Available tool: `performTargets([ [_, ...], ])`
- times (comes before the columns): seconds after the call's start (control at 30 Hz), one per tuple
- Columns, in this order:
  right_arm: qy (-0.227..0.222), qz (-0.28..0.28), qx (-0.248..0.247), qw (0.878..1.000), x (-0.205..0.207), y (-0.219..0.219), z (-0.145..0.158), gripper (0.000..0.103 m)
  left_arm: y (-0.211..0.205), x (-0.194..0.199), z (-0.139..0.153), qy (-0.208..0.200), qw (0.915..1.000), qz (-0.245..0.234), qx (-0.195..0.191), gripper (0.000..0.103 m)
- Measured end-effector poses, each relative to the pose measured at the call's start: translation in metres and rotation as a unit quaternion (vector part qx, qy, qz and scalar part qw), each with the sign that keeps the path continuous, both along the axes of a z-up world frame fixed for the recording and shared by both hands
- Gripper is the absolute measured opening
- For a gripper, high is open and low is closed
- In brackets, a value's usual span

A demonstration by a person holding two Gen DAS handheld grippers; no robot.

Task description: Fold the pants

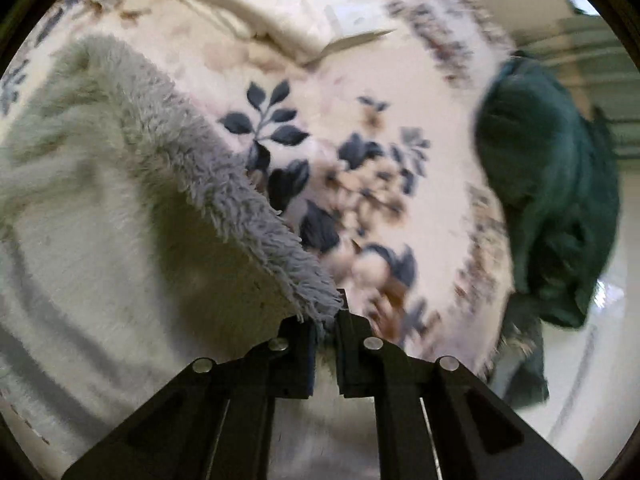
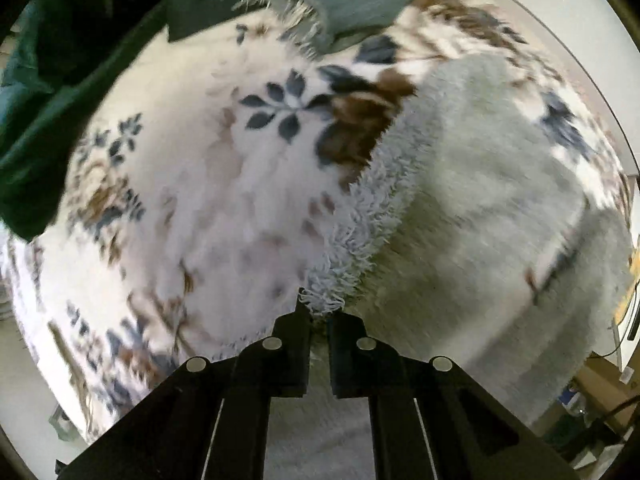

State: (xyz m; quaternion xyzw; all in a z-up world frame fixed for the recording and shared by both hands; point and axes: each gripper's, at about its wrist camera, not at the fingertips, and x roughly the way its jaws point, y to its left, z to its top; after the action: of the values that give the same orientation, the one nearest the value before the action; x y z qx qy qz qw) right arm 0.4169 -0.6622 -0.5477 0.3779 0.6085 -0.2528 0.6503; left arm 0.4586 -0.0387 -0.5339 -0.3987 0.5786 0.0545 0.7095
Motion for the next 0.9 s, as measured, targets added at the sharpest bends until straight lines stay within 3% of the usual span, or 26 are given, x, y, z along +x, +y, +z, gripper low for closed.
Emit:
performTargets([
  [0.13,-0.032,0.002,-0.006,0.999,-0.058,0.023,0.029,0.007,-0.003,-0.053,0.042,-0.037,0.9992,-0.010,-0.009,0.005],
  [0.27,-0.049,0.003,-0.001,0.999,-0.104,0.047,0.034,0.007,0.000,-0.125,0.070,-0.058,0.9973,0.026,-0.038,0.005],
  [0.37,-0.058,0.001,0.010,0.998,-0.155,0.046,0.038,0.007,0.003,-0.182,0.071,-0.060,0.9965,0.045,-0.039,0.005],
  [0.43,-0.052,0.002,0.015,0.999,-0.182,0.044,0.026,0.007,0.004,-0.218,0.061,-0.046,0.9968,0.052,-0.041,0.005],
  [0.57,-0.013,0.014,0.022,1.000,-0.213,0.050,-0.015,0.007,0.000,-0.269,0.007,0.009,0.9962,0.082,-0.026,0.005],
  [0.73,0.009,0.017,0.049,0.999,-0.243,0.046,-0.065,0.007,0.003,-0.287,-0.047,0.066,0.9917,0.107,-0.024,0.010],
  [0.83,0.012,0.031,0.089,0.995,-0.262,0.040,-0.084,0.029,0.000,-0.279,-0.050,0.094,0.9923,0.081,0.002,0.013],
  [0.9,-0.005,0.023,0.104,0.994,-0.279,0.031,-0.083,0.055,-0.006,-0.272,-0.042,0.103,0.9923,0.055,0.042,0.032],
])
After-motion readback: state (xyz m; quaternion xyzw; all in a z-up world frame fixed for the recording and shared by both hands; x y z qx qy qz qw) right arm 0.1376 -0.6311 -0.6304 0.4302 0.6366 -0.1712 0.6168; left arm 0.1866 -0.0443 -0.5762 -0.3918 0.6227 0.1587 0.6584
